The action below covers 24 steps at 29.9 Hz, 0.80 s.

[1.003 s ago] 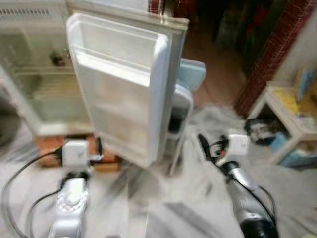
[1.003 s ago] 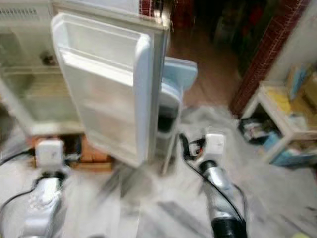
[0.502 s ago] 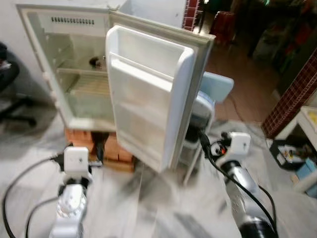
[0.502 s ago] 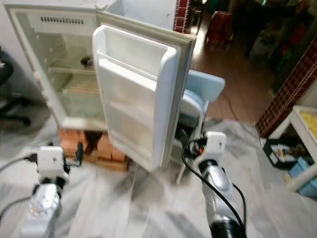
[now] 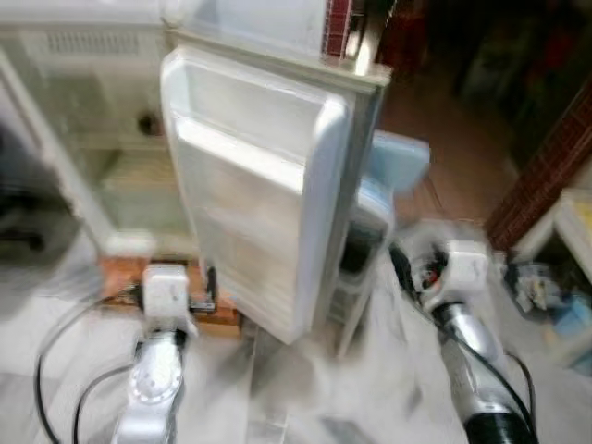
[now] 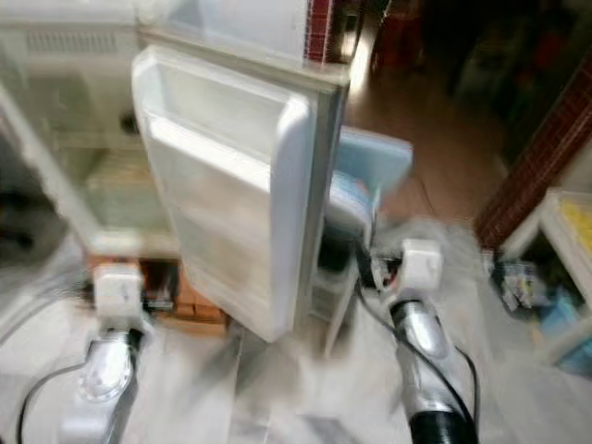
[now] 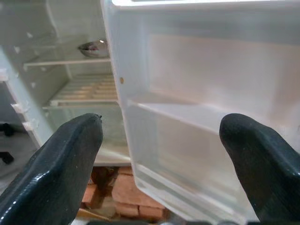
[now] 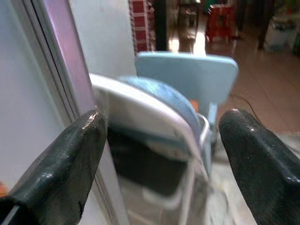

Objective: Restocking fridge

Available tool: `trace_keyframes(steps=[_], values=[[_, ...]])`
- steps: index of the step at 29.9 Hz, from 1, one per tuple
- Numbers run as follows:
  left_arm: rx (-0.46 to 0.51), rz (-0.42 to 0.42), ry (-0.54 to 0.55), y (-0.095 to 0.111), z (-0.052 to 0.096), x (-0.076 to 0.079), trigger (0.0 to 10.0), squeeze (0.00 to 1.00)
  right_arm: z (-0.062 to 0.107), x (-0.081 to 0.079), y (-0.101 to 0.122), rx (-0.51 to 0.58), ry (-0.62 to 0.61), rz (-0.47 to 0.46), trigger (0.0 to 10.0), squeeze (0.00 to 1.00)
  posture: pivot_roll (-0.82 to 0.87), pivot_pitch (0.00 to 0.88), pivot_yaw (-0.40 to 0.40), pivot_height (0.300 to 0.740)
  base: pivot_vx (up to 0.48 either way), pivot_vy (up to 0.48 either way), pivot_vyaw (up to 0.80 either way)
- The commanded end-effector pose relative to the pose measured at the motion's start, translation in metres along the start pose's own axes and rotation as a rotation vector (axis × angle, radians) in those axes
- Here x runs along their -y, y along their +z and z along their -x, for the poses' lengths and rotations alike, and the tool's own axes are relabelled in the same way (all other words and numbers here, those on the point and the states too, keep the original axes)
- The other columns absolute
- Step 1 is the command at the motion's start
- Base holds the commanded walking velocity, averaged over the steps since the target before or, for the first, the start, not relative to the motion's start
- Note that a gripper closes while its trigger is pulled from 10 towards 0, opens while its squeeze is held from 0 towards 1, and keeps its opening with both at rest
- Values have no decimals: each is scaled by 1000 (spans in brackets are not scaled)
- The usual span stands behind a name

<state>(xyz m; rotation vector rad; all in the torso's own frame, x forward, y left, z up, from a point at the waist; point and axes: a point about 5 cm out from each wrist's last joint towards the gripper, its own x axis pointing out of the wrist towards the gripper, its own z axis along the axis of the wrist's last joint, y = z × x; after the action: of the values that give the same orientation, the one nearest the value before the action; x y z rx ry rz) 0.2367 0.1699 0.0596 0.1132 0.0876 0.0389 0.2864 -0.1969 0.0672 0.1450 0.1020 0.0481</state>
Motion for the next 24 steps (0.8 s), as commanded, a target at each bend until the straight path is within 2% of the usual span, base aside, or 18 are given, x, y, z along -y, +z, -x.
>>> trace_keyframes(steps=[1,6,8,14,19,21,22,24], values=[[-31,-6,25,-4,1,-7,10000,0,-5,-11,3,9,38,4,10000,0,62,0,-64,740,0,0,0],[-63,-2,22,-12,5,-7,10000,0,-7,-12,5,16,56,35,10000,0,64,0,-64,740,0,0,0],[-150,35,32,-29,16,-8,10000,0,-13,-11,10,42,18,31,10000,0,66,0,-64,740,0,0,797],[-210,9,-8,-41,27,-5,10000,0,-21,-13,14,45,9,28,10000,0,77,0,-66,740,0,0,794],[-284,14,-57,-53,35,-1,10000,0,-31,-13,17,46,-4,33,10000,0,87,0,-68,740,0,0,0],[-336,28,-103,-60,39,2,10000,0,-40,-14,21,32,-15,-26,10000,0,91,0,-68,740,0,0,0],[-336,28,-103,-60,39,2,10000,0,-40,-14,21,32,-15,-26,10000,0,91,0,-68,740,0,0,0],[-365,23,-141,-64,39,4,10000,0,-53,-22,31,40,37,-61,10000,0,94,0,-67,740,0,0,0]])
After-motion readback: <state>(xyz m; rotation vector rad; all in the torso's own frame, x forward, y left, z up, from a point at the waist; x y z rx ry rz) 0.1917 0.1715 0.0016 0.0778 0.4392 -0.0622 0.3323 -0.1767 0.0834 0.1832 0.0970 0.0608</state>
